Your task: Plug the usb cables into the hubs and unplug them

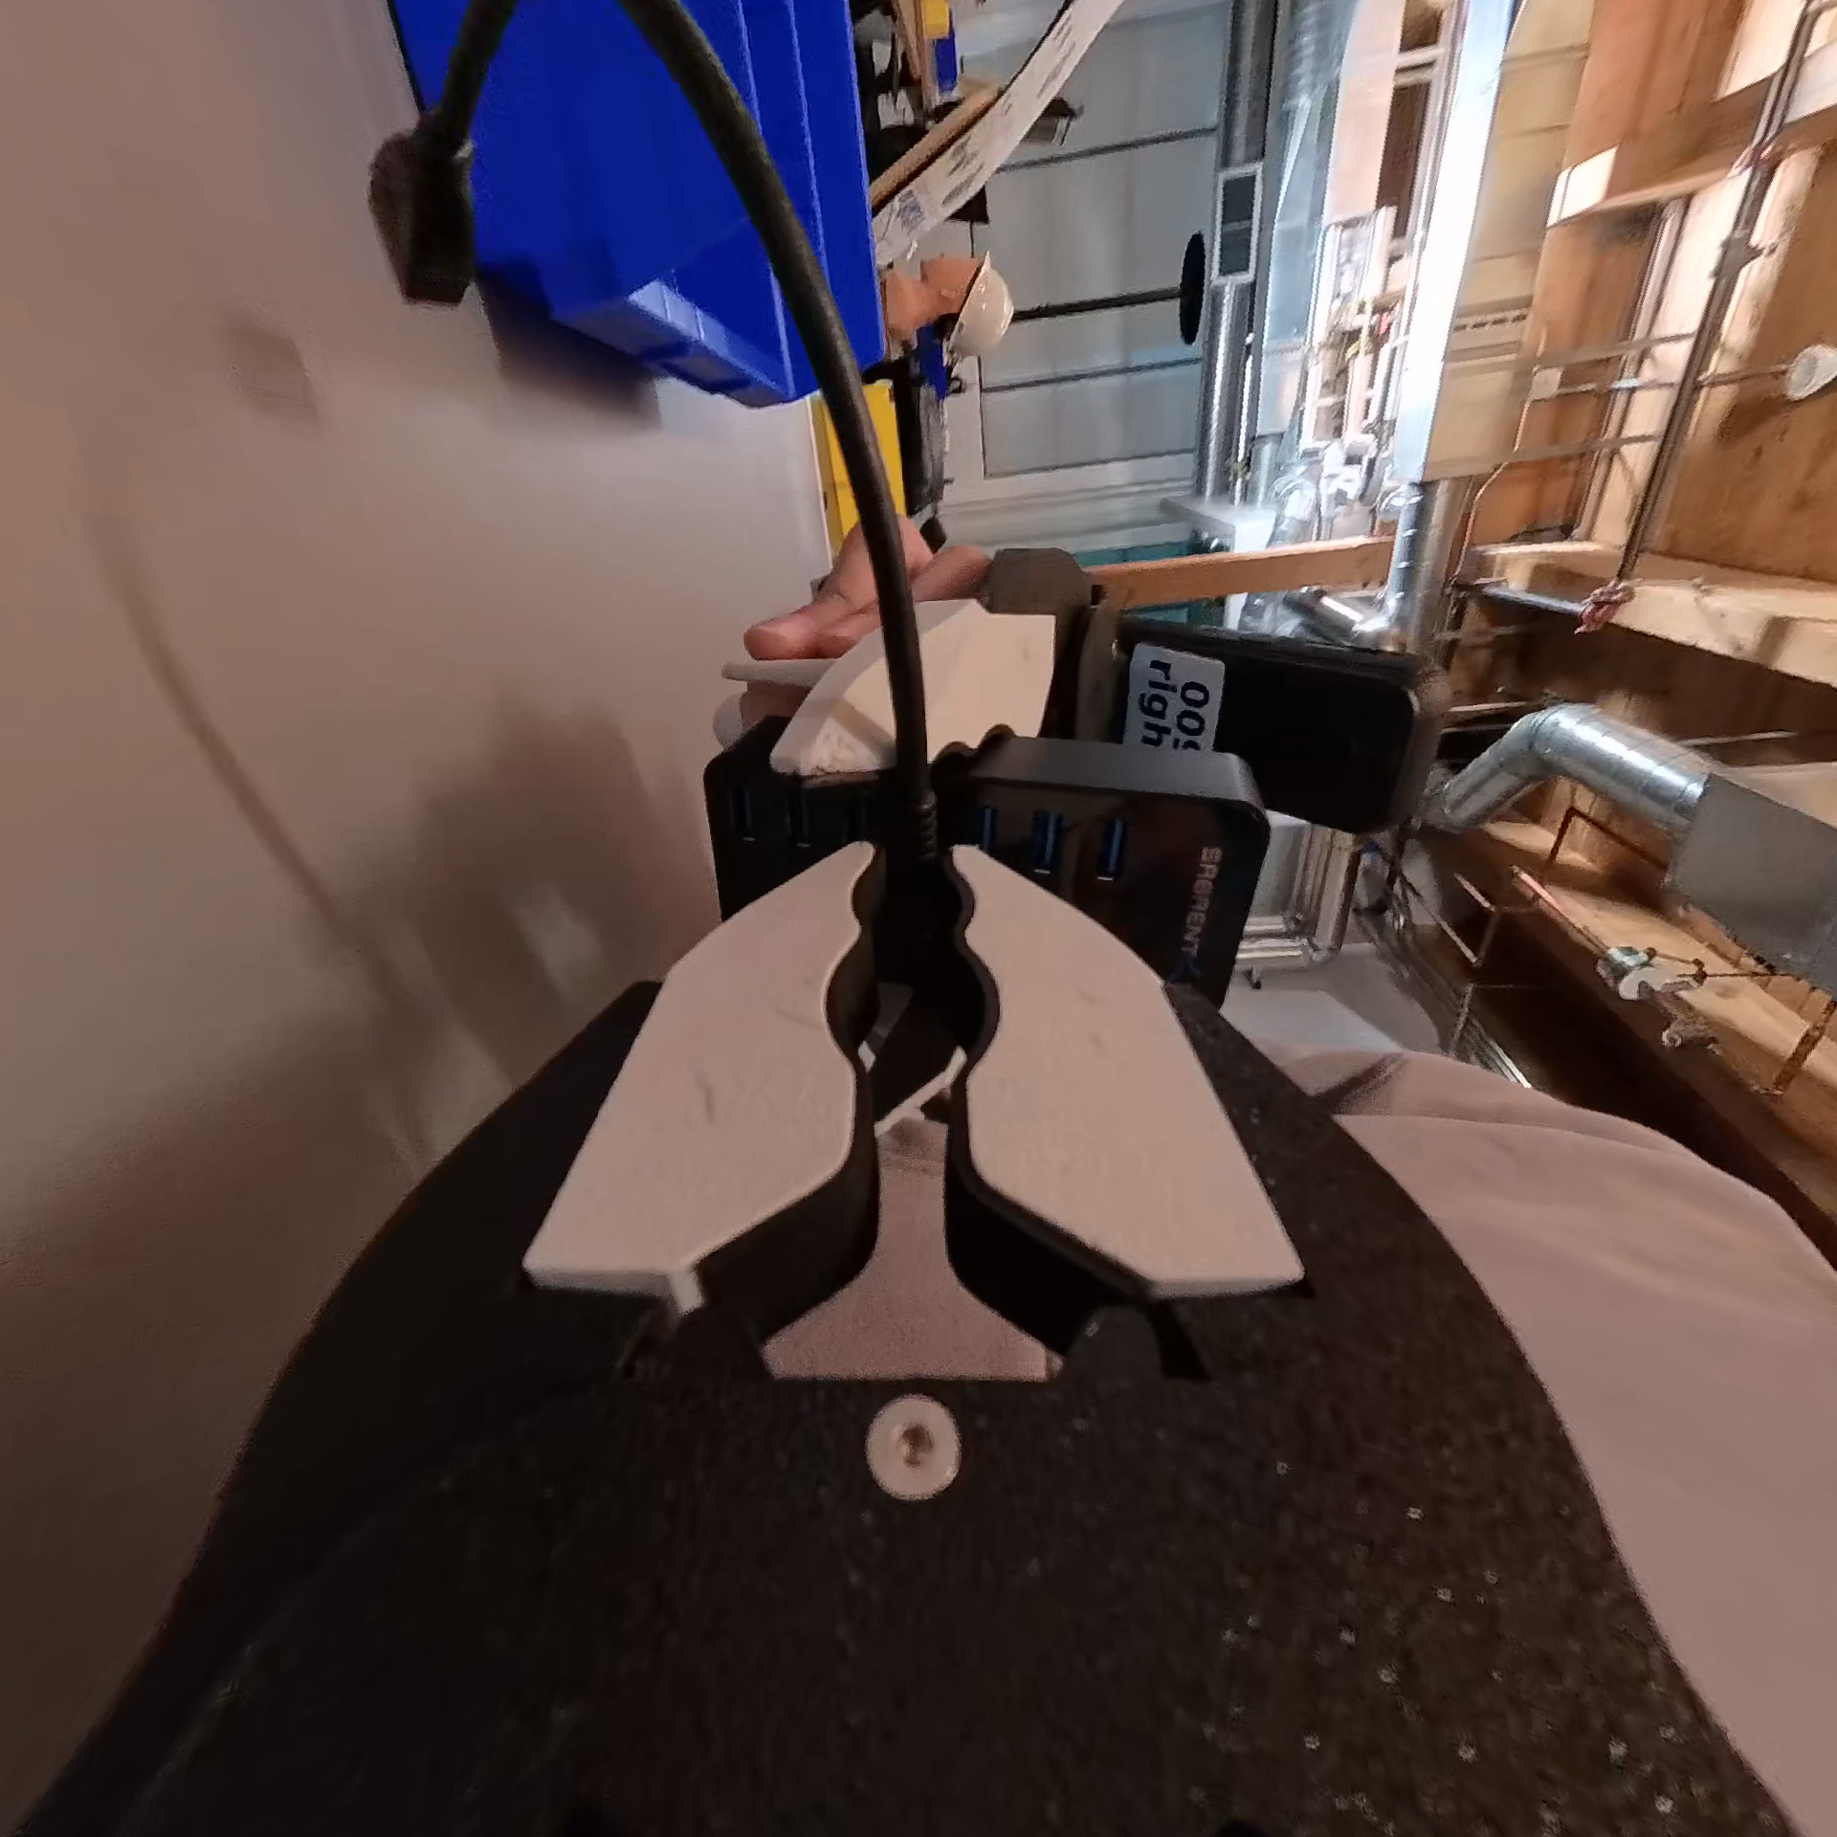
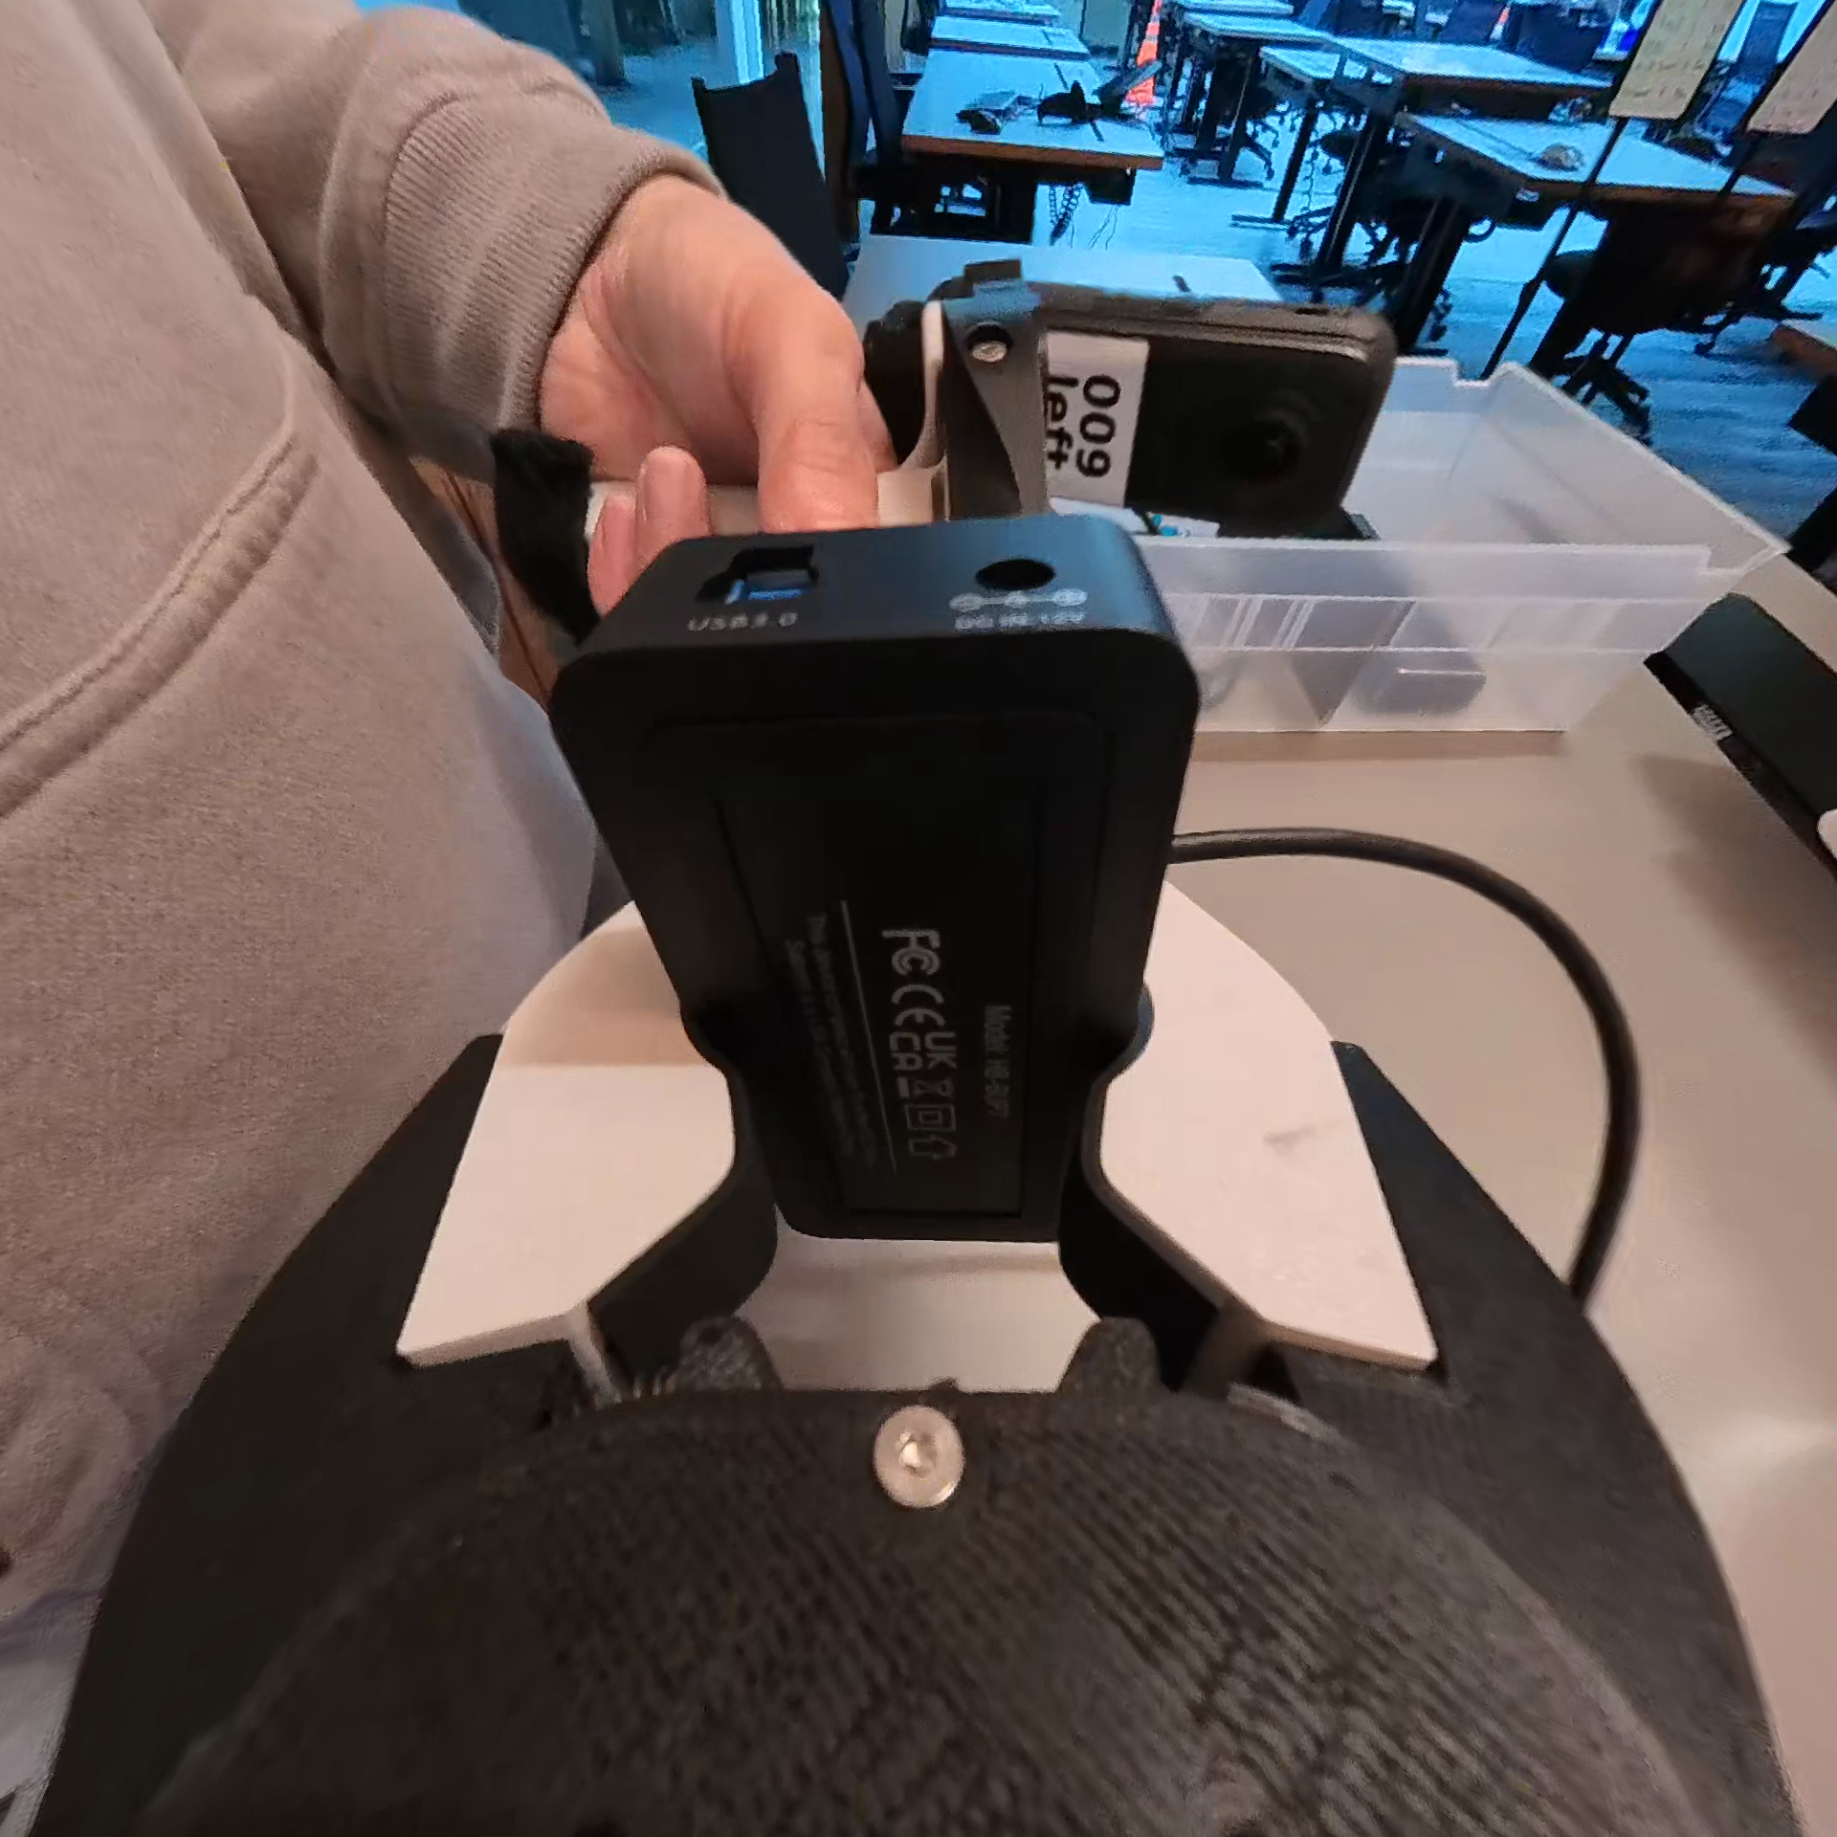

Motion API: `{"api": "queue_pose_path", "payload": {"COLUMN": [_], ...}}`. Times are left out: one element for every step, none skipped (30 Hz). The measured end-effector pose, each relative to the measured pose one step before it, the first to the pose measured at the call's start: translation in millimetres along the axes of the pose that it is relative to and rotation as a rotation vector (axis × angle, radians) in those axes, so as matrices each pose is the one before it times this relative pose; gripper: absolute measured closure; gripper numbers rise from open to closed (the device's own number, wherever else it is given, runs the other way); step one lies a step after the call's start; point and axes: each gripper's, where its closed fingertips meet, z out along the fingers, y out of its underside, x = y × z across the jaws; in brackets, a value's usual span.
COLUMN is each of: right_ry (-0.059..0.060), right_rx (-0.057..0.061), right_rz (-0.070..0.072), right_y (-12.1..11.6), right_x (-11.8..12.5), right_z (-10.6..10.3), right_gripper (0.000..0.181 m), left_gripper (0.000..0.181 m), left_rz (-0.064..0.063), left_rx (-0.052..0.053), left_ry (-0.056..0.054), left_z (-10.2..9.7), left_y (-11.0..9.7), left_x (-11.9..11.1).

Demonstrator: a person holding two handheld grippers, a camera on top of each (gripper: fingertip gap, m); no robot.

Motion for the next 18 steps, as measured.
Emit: {"api": "queue_pose_path", "payload": {"right_ry": [0.0296, 0.0145, -0.0123, 0.0294, 0.0276, 0.0076, 0.0220, 0.0221, 0.0014, 0.0129, 0.0143, -0.0074, -0.0007, 0.0133, -0.0030, -0.0116, 0.0037, -0.0041], "right_rx": [0.0021, 0.0184, 0.0313, 0.0195, -0.0022, -0.0104, -0.0025, 0.0065, 0.0137, 0.0134, 0.0002, -0.0063, -0.0070, -0.0102, -0.0012, -0.0009, -0.0057, -0.0051], "right_rz": [-0.0088, 0.0045, 0.0104, -0.0004, -0.0015, -0.0022, -0.0071, 0.0012, 0.0081, 0.0010, -0.0076, -0.0086, -0.0088, -0.0076, 0.0030, 0.0033, -0.0063, 0.0025], "right_y": [1.14, -1.57, -3.85, -2.84, -0.43, 0.51, -0.27, -1.30, -2.23, -2.74, -1.61, -0.72, -0.33, 0.65, -0.03, 0.22, 0.60, 0.16], "right_x": [2.08, 0.71, -2.75, 2.96, 3.36, 1.15, 3.11, 3.65, 0.98, 2.02, 1.75, -1.36, -0.67, 1.30, -0.20, -1.41, -0.36, -1.17], "right_z": [0.19, 0.53, 0.57, -0.41, -1.53, -1.90, -2.35, -2.56, -2.37, -1.57, -0.55, 0.41, 1.13, 1.06, 0.02, -0.33, 0.36, 0.49], "right_gripper": [0.107, 0.107, 0.108, 0.108, 0.108, 0.108, 0.108, 0.108, 0.108, 0.108, 0.108, 0.108, 0.108, 0.107, 0.107, 0.107, 0.107, 0.107], "left_gripper": [0.173, 0.172, 0.166, 0.165, 0.157, 0.154, 0.153, 0.152, 0.147, 0.146, 0.152, 0.164, 0.171, 0.173, 0.173, 0.173, 0.173, 0.173], "left_rz": [0.0119, 0.0179, 0.0233, 0.0248, 0.0218, 0.0201, 0.0186, 0.0139, 0.0079, 0.0031, 0.0043, 0.0010, -0.0084, -0.0052, 0.0122, 0.0120, 0.0114, 0.0179], "left_rx": [-0.0025, 0.0043, 0.0114, 0.0244, 0.0288, 0.0183, 0.0051, -0.0030, -0.0138, -0.0180, -0.0097, -0.0016, 0.0067, 0.0057, -0.0091, -0.0100, -0.0094, -0.0211], "left_ry": [-0.0110, -0.0022, 0.0044, -0.0063, -0.0175, -0.0144, -0.0051, -0.0084, -0.0160, -0.0197, -0.0115, 0.0002, 0.0073, 0.0020, 0.0006, -0.0041, -0.0086, -0.0017], "left_z": [0.77, 1.40, 0.54, -0.95, -1.81, -1.94, -1.67, -1.05, -0.01, 0.84, 0.94, 0.93, 0.45, 0.08, -0.06, -0.22, -0.40, -0.70], "left_y": [-2.21, -2.74, -2.84, -4.22, -4.57, -2.72, -0.64, 0.86, 2.31, 2.60, 1.59, 0.69, -0.55, -0.78, 0.88, 0.95, 0.80, 1.83], "left_x": [-0.04, 2.46, 3.88, 2.90, 1.46, 1.92, 2.75, 1.70, -0.11, -1.46, -1.05, 0.21, 1.11, 0.23, -0.13, -0.32, -0.40, 0.32]}}
